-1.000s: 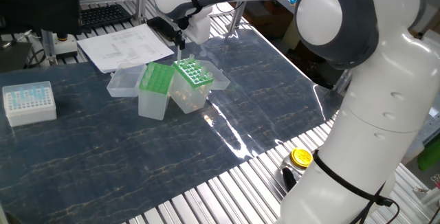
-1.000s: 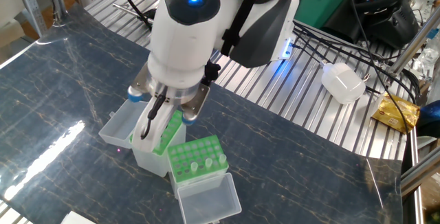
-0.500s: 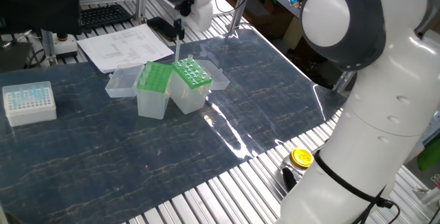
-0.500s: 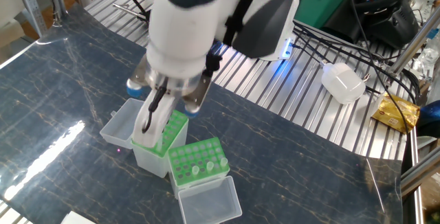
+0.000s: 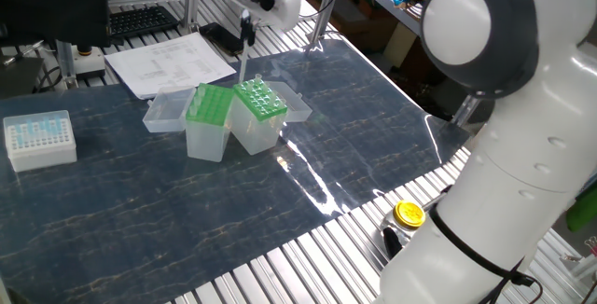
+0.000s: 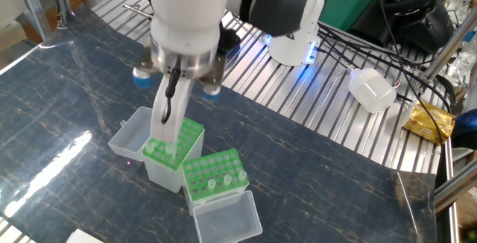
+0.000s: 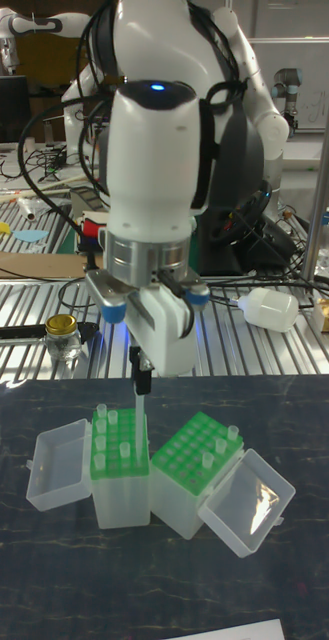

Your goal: Transfer all large pipette tips from one holder to another

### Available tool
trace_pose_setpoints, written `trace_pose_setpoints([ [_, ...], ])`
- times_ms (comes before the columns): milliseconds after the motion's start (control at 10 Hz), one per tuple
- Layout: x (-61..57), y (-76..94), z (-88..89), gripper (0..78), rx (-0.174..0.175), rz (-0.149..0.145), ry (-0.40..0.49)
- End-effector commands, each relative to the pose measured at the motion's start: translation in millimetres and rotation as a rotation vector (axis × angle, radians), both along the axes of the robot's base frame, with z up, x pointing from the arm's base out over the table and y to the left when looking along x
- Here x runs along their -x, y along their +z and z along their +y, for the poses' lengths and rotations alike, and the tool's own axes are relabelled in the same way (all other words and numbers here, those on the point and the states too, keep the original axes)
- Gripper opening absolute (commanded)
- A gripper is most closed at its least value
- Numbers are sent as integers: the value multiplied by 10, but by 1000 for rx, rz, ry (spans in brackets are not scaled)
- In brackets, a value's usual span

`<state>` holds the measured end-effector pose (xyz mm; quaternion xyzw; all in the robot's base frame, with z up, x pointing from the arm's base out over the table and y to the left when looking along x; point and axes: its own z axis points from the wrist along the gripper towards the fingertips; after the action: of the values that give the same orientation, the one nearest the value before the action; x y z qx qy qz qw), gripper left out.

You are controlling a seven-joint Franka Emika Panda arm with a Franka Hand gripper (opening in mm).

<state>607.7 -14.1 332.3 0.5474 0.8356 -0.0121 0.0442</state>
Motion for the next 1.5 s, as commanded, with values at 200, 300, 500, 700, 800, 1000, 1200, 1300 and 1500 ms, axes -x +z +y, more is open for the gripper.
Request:
trace_pose_setpoints([
  [200,21,129,64,12,-9,3,0],
  [300,10,173,81,12,-23,5,1],
  [500,2,216,101,12,-43,6,20],
  [700,0,219,123,12,-48,0,33],
  [800,-12,214,156,12,-49,0,27],
  [1000,-53,193,225,12,-55,-5,8],
  [1200,-100,197,300,12,-60,-13,-5],
  [1300,-130,214,339,12,-61,-13,-12],
  [1500,-185,225,390,12,-65,-14,-21],
])
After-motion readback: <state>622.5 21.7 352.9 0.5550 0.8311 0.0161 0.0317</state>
